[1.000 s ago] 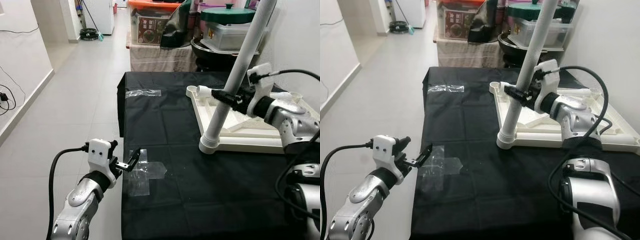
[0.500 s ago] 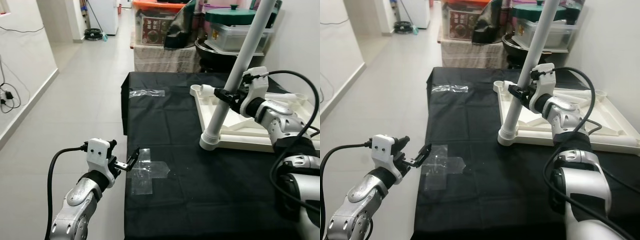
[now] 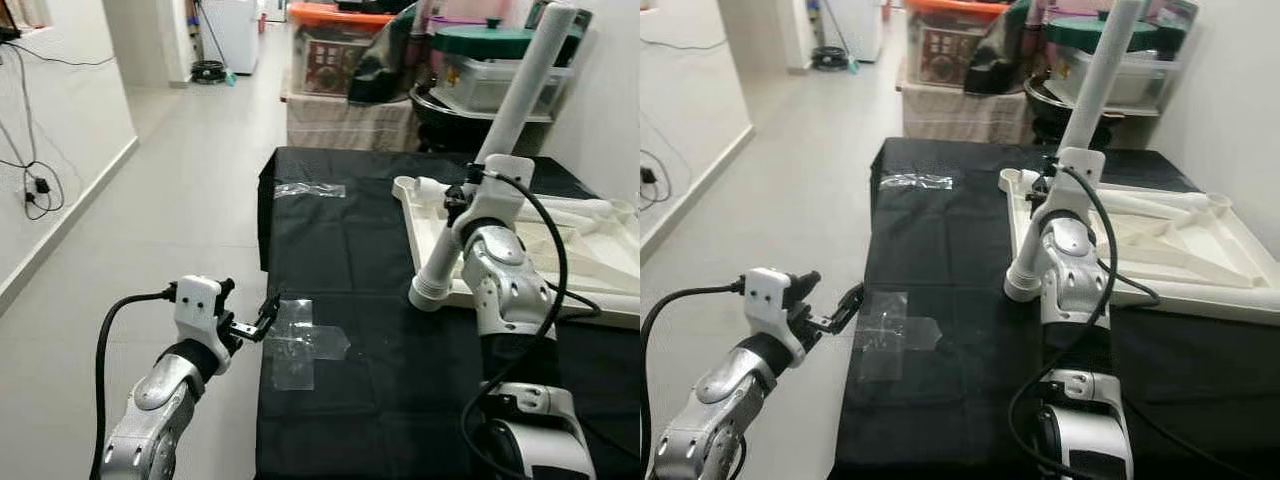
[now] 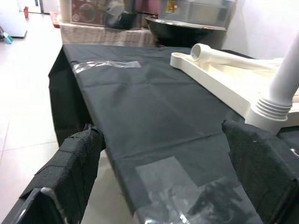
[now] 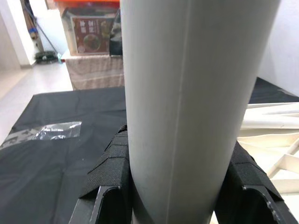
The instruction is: Building children table
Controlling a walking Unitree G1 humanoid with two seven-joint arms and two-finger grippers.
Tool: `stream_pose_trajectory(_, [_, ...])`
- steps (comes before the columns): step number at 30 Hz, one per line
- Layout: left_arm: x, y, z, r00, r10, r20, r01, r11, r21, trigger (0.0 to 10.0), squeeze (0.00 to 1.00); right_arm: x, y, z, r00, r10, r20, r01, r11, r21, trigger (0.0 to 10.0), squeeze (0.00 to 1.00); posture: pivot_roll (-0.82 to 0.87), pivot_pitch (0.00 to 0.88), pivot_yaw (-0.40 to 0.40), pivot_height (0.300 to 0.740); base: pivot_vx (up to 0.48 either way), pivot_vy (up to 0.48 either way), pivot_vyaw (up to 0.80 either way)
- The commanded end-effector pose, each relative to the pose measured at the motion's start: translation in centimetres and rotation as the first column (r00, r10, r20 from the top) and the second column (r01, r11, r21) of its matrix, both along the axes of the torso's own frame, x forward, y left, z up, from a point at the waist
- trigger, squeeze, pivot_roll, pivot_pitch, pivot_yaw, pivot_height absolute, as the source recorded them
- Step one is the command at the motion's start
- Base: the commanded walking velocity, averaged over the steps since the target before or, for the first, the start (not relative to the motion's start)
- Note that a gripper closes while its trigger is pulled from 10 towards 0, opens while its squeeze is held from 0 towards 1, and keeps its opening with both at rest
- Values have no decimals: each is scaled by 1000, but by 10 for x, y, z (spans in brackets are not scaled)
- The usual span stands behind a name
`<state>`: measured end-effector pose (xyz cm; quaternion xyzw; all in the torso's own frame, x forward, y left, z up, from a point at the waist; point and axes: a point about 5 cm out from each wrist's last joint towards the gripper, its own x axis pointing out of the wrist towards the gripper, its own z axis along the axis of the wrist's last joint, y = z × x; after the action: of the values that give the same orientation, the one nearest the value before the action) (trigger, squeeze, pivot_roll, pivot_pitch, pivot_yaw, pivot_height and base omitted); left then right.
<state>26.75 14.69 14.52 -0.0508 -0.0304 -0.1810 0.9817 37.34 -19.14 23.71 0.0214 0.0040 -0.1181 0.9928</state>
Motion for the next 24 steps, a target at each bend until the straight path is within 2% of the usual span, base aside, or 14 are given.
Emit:
stream_pose_trajectory(1, [1, 1, -2, 1000, 2, -9, -2, 1000, 6, 10000, 0, 1, -1, -10, 998, -6, -63, 6, 1000, 8, 0, 0, 78, 0, -90, 740, 0, 0, 0])
stream_pose_trajectory(2, [0, -2, -3, 1000, 1, -13, -1, 1000, -1, 10000, 0, 4, 0, -5, 997, 40, -69, -41, 999, -15, 10000, 0, 70, 0, -93, 740, 0, 0, 0])
stream_pose_trajectory(3, [0, -2, -4, 1000, -1, -15, 1, 1000, -3, 10000, 0, 4, -2, -2, 998, 42, -49, -41, 999, 6, 10000, 0, 70, 0, -93, 740, 0, 0, 0])
stream_pose_trajectory(4, [-1, -3, -5, 1000, -2, -18, 2, 1000, -5, 10000, 0, 2, -3, 2, 999, 42, -19, -42, 999, 11, 10000, 1000, 69, 0, -93, 740, 0, 0, 0])
stream_pose_trajectory(9, [-1, -3, -5, 1000, -1, -20, 1, 1000, -5, 10000, 0, -3, -6, 8, 999, 41, -21, -41, 999, 4, 10000, 1000, 71, 0, -94, 740, 0, 0, 0])
stream_pose_trajectory(10, [-1, -2, -4, 1000, 0, -19, 0, 1000, -5, 10000, 0, -2, -10, 11, 999, 45, -12, -45, 999, 5, 10000, 0, 71, 0, -94, 740, 0, 0, 0])
stream_pose_trajectory(15, [-1, -2, -4, 1000, 0, -18, 0, 1000, -4, 10000, 0, 4, -12, 23, 985, 165, 54, -167, 985, 43, 10000, 0, 69, 0, -90, 740, 0, 0, 0])
stream_pose_trajectory(16, [-1, -2, -4, 1000, -2, -19, 1, 1000, -4, 10000, 0, 7, -15, 26, 952, 298, 73, -302, 952, 54, 10000, 0, 70, 0, -91, 740, 0, 0, 0])
stream_pose_trajectory(19, [-1, -1, -4, 1000, -2, -20, 2, 1000, -2, 10000, 0, 9, -20, 28, 915, 393, 87, -399, 915, 61, 10000, 0, 70, 0, -91, 740, 0, 0, 0])
stream_pose_trajectory(20, [-1, -2, -4, 1000, -4, -20, 4, 1000, -2, 10000, 0, 10, -27, 25, 867, 492, 77, -497, 865, 64, 10000, 0, 70, 0, -90, 740, 0, 0, 0])
stream_pose_trajectory(21, [-1, -2, -4, 1000, -4, -20, 4, 1000, -2, 10000, 0, 10, -27, 25, 867, 492, 77, -497, 865, 64, 10000, 0, 70, 0, -90, 740, 0, 0, 0])
stream_pose_trajectory(22, [-1, -2, -5, 1000, -6, -20, 6, 1000, -2, 10000, 0, 12, -34, 19, 842, 538, 47, -540, 840, 55, 10000, 0, 70, 0, -92, 740, 0, 0, 0])
stream_pose_trajectory(23, [-1, -2, -5, 1000, -7, -20, 7, 1000, -2, 10000, 0, 12, -39, 13, 831, 555, 15, -555, 830, 56, 6392, 0, 69, 0, -91, 740, 0, 0, 0])
stream_pose_trajectory(24, [-1, -2, -5, 1000, -7, -20, 7, 1000, -2, 10000, 0, 12, -39, 13, 831, 555, 15, -555, 830, 56, 6392, 0, 69, 0, -91, 740, 0, 0, 0])
